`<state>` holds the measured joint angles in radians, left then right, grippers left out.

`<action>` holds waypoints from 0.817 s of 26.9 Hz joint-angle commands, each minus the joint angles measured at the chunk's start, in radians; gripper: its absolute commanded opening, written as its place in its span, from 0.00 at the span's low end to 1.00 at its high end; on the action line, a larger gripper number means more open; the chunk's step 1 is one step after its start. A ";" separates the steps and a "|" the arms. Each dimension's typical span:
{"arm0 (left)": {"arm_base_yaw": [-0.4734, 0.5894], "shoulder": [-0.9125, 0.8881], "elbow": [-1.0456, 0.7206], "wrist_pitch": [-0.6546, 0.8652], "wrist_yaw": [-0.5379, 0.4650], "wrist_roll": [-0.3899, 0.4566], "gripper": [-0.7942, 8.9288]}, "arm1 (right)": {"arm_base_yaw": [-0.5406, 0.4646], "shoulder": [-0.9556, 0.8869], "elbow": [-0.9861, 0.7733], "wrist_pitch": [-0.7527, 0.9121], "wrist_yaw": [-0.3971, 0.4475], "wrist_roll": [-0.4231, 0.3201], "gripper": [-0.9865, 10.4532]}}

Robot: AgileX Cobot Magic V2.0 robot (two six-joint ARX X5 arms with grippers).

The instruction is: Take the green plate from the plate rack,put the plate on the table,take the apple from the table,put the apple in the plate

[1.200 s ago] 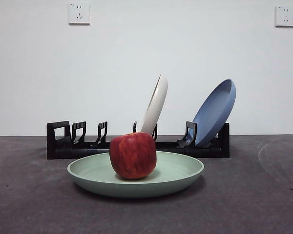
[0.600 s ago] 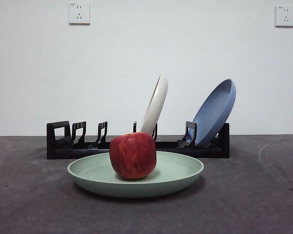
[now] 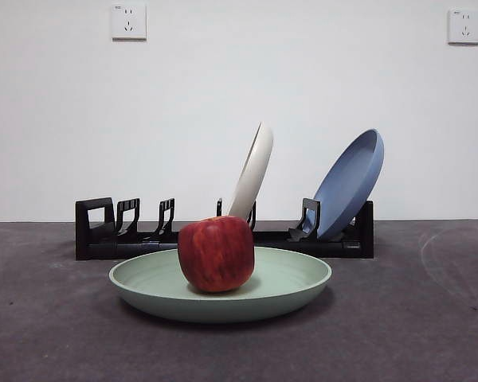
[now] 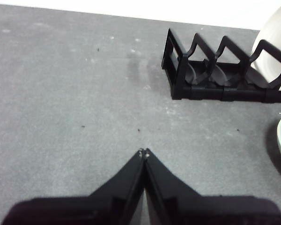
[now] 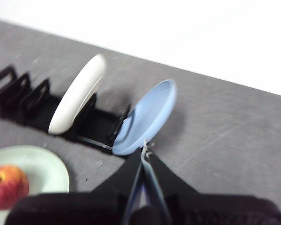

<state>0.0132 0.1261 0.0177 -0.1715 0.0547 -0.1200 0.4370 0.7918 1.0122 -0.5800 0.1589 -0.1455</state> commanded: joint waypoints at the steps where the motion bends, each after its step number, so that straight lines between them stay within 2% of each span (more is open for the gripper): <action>1: 0.003 0.010 -0.007 0.008 -0.003 0.012 0.08 | -0.140 -0.034 -0.131 0.135 -0.189 -0.090 0.09; 4: 0.003 0.021 -0.007 0.008 -0.003 0.012 0.08 | -0.264 -0.061 -0.277 0.296 -0.336 -0.082 0.09; 5: 0.003 0.023 -0.007 0.008 -0.003 0.012 0.08 | -0.294 -0.071 -0.321 0.343 -0.362 -0.082 0.09; 9: 0.003 0.036 -0.007 0.008 -0.003 0.012 0.08 | -0.385 -0.142 -0.515 0.506 -0.383 -0.076 0.09; 13: 0.003 0.048 -0.007 0.008 -0.003 0.012 0.08 | -0.430 -0.246 -0.694 0.591 -0.335 -0.067 0.09; 19: 0.003 0.061 -0.007 0.008 -0.003 0.012 0.08 | -0.465 -0.436 -0.912 0.658 -0.176 0.020 0.09; 22: 0.003 0.068 -0.007 0.008 -0.003 0.012 0.08 | -0.465 -0.517 -0.977 0.657 -0.158 0.018 0.09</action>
<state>0.0132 0.1921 0.0181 -0.1711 0.0547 -0.1200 -0.0280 0.2935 0.0532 0.0616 -0.0013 -0.1486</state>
